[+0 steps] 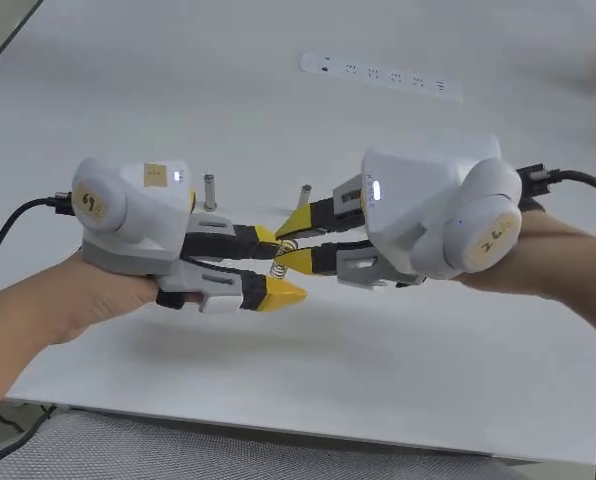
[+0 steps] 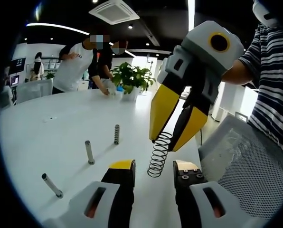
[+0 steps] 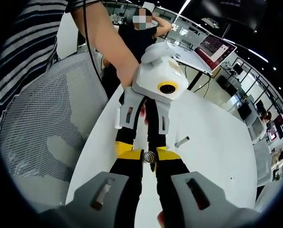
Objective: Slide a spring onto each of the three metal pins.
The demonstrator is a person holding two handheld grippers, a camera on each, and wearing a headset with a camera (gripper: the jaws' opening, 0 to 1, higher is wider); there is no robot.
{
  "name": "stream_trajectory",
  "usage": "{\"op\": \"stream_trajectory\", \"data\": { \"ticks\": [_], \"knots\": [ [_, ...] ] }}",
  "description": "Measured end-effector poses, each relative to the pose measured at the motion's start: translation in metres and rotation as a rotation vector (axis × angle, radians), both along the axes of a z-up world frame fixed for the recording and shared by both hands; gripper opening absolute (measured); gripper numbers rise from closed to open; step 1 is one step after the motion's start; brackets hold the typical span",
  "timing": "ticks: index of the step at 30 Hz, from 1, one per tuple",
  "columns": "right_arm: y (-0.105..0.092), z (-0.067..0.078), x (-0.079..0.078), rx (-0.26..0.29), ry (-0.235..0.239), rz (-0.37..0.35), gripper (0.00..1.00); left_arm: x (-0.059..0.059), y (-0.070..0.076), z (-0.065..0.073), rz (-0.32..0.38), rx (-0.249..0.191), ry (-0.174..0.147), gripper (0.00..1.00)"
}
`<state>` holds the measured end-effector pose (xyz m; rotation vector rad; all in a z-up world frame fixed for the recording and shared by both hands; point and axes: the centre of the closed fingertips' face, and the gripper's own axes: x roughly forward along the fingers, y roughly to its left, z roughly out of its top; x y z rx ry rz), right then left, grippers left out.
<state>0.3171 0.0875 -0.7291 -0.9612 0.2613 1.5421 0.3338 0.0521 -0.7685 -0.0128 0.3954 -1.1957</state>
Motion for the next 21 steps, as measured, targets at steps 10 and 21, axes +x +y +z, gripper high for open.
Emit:
{"op": "stream_trajectory", "data": {
  "ticks": [10, 21],
  "knots": [
    [0.0, 0.001, 0.003, -0.006, -0.02, 0.002, 0.11, 0.004, 0.013, -0.002, 0.06, 0.013, -0.008, 0.47],
    [-0.001, 0.001, 0.011, -0.01, -0.031, -0.01, 0.11, 0.008, 0.033, -0.007, 0.13, 0.028, -0.001, 0.65]
  ]
}}
